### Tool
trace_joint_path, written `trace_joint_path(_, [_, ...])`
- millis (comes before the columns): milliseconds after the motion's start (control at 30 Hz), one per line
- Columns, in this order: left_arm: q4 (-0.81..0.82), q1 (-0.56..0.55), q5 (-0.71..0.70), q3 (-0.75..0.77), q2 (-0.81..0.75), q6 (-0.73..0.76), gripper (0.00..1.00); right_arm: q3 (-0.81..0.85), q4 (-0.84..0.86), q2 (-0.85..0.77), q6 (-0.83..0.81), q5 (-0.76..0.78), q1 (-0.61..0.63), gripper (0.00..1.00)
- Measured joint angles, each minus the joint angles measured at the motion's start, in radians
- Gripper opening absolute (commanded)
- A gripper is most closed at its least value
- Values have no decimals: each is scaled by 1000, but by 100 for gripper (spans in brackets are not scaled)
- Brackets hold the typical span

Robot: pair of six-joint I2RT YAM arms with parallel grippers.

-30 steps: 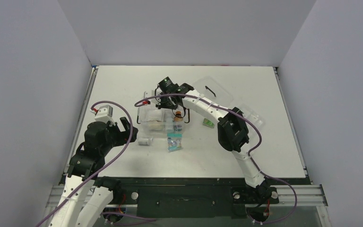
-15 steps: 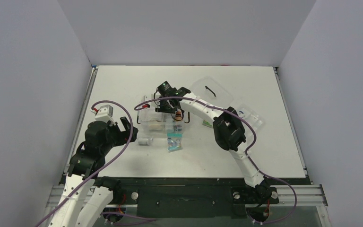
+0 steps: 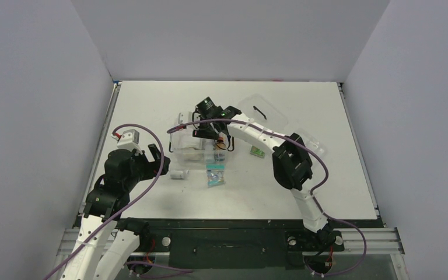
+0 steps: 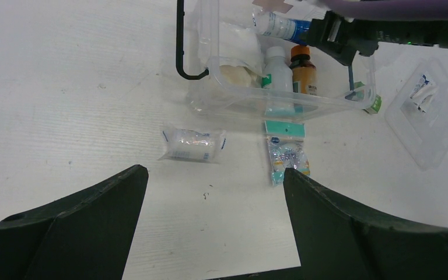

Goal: Organize the medicine kit

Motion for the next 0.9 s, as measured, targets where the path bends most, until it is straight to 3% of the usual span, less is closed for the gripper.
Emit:
trace_joint_path(400, [0,1,0,0,-8,1,88,-160,37,-361,97,6,15,50])
trace_joint_path(567, [0,1,0,0,-8,5,88,-290,43,-542,182,46,45,56])
trace_joint_path(700, [0,5,0,0,-6,7,88,-404,48,-679,295,64,60,65])
trace_joint_path(733, [0,5,0,0,-6,7,88,-438,54,-714,329,69,65,75])
trace_joint_path(800, [0,5,0,0,-4,7,88,-496,61,-776,407,83,69,84])
trace_joint_path(900, [0,5,0,0,2,7,88,-563,69,-848,559,109,74,86])
